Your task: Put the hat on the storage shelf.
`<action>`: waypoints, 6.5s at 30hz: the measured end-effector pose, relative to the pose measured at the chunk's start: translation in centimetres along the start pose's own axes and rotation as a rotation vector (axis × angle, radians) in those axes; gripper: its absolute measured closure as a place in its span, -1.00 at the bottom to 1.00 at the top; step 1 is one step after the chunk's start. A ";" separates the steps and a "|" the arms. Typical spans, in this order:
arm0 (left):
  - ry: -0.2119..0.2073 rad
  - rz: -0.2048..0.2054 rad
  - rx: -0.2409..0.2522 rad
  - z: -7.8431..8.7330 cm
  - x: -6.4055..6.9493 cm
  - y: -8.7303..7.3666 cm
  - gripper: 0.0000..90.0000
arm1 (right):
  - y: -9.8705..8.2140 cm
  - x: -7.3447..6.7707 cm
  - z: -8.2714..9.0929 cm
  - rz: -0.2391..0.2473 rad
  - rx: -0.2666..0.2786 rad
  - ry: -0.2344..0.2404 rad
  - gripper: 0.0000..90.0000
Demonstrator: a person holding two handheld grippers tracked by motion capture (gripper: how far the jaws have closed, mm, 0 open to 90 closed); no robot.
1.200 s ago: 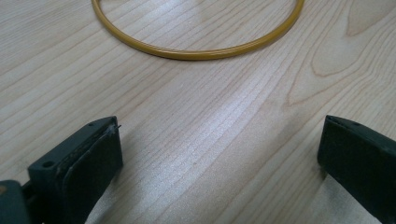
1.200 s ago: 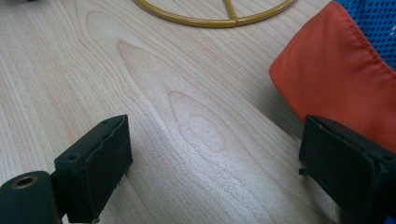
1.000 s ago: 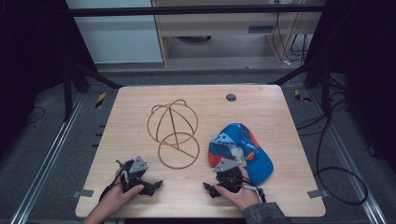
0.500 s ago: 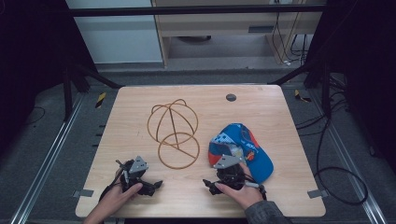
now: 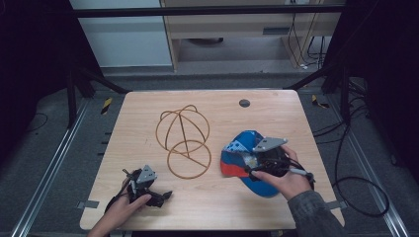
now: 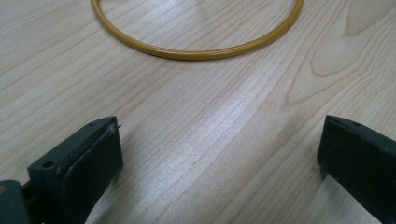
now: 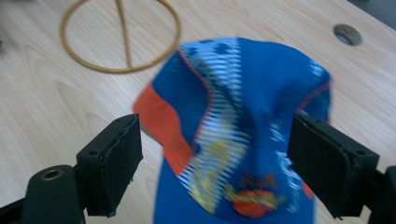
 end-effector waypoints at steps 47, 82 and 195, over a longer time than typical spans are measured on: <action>0.001 0.000 -0.001 -0.1 0.0 0.1 -1.00 | -1.3 2.9 -4.9 -0.074 -0.270 0.133 -0.01; -0.001 -0.001 0.000 -0.1 0.0 0.1 -1.00 | 0.9 5.1 -0.1 -0.075 -0.170 0.189 1.00; 0.002 0.002 0.001 -0.1 0.0 0.1 -1.00 | 25.7 -2.9 4.5 0.141 0.234 0.195 1.00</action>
Point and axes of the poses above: each handheld gripper's, and its own axes: z roughly backward along the jaws, y roughly out of its top, x roughly to its right, the point moved 9 cm from there along -z, roughly forward along the jaws, and after that the axes turned 12 degrees about -y, right-handed, at the moved point
